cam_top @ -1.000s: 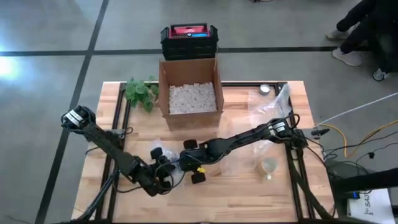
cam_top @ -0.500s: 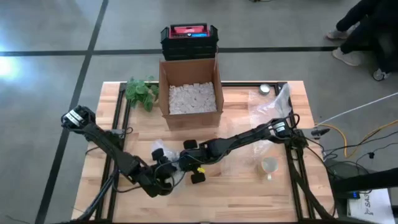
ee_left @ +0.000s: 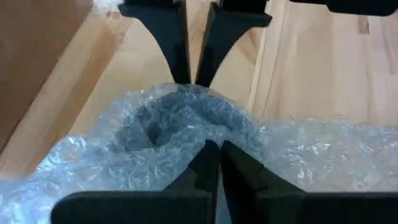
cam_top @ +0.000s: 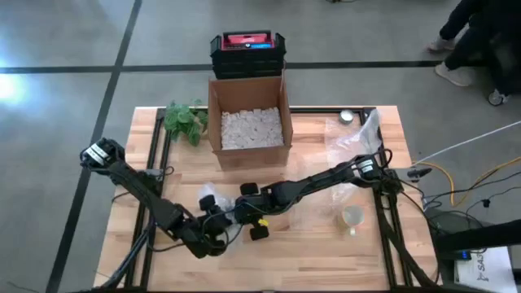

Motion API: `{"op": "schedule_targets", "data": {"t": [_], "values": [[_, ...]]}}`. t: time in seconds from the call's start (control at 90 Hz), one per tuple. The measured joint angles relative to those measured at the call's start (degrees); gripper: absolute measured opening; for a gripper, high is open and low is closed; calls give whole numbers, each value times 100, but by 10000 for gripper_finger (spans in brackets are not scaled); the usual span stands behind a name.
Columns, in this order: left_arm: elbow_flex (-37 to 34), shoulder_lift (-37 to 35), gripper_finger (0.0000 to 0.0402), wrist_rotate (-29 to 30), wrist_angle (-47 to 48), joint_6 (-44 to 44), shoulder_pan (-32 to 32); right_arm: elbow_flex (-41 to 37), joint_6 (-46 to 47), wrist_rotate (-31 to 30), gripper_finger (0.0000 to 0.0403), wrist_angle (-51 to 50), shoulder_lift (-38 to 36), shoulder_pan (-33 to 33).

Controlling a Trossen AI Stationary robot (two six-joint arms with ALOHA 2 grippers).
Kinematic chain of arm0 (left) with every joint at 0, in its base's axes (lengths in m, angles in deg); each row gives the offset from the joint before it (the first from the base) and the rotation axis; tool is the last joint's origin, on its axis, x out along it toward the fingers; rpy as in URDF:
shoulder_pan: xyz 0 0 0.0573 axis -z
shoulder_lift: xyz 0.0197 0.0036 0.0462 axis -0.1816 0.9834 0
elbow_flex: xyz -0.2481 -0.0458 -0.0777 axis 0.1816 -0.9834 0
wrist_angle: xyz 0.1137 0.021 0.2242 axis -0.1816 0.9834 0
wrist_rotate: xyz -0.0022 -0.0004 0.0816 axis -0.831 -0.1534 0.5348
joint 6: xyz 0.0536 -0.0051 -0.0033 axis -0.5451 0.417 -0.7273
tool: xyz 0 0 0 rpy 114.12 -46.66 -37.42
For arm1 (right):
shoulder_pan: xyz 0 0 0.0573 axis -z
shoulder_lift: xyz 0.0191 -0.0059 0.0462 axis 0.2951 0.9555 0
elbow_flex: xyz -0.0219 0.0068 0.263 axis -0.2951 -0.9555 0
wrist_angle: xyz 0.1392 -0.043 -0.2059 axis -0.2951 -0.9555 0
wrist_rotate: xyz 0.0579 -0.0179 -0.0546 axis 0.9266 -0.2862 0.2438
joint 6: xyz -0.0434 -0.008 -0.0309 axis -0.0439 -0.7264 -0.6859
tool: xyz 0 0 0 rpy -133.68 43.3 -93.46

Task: Wrap mug
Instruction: Wrap the blue mug using the left bubble wrap

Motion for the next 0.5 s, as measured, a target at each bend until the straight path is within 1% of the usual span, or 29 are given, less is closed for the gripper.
{"op": "schedule_targets", "data": {"t": [0.211, 0.5], "values": [[0, 0, 0, -146, -11, 64, 0, 2, -7, 0, 2, 0, 2, 0], [0, 0, 0, -160, -13, 53, 0, 2, -2, 0, 2, 0, 2, 0]]}}
